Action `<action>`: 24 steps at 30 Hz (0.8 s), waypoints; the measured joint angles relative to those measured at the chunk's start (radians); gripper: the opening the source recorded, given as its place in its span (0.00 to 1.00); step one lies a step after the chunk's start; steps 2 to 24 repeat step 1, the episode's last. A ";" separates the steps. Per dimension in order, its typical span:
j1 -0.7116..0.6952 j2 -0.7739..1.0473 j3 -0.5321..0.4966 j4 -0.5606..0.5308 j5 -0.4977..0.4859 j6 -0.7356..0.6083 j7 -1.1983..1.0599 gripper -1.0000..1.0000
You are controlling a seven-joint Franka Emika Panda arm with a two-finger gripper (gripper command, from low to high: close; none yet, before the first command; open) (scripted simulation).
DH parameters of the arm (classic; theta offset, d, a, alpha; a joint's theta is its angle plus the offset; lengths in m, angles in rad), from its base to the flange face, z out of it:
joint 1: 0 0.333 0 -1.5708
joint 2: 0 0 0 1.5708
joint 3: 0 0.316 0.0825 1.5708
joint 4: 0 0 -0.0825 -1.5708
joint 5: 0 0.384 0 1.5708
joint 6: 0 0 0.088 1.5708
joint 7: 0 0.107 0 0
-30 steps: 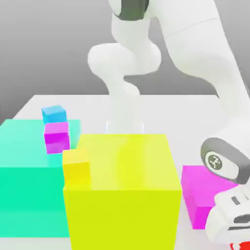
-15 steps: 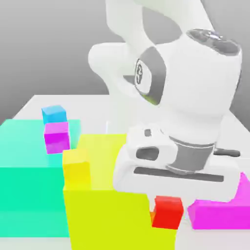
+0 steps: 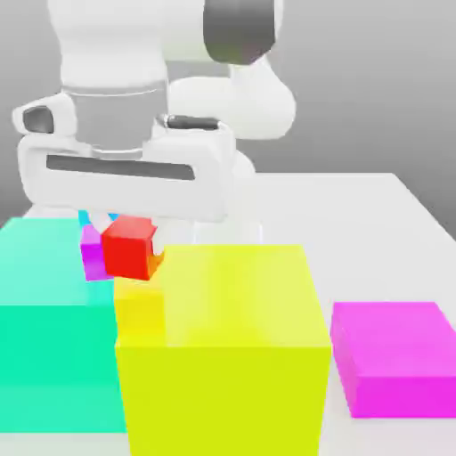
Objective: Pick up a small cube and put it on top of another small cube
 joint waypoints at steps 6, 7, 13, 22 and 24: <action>0.000 0.000 0.000 0.000 0.000 0.000 0.000 1.00; 0.000 0.000 0.000 0.000 0.000 0.000 0.000 1.00; 0.000 0.000 0.000 0.000 0.000 0.000 0.000 1.00; 0.000 0.000 0.000 0.000 0.000 0.000 0.000 1.00; 0.000 0.000 0.000 0.000 0.000 0.000 0.000 1.00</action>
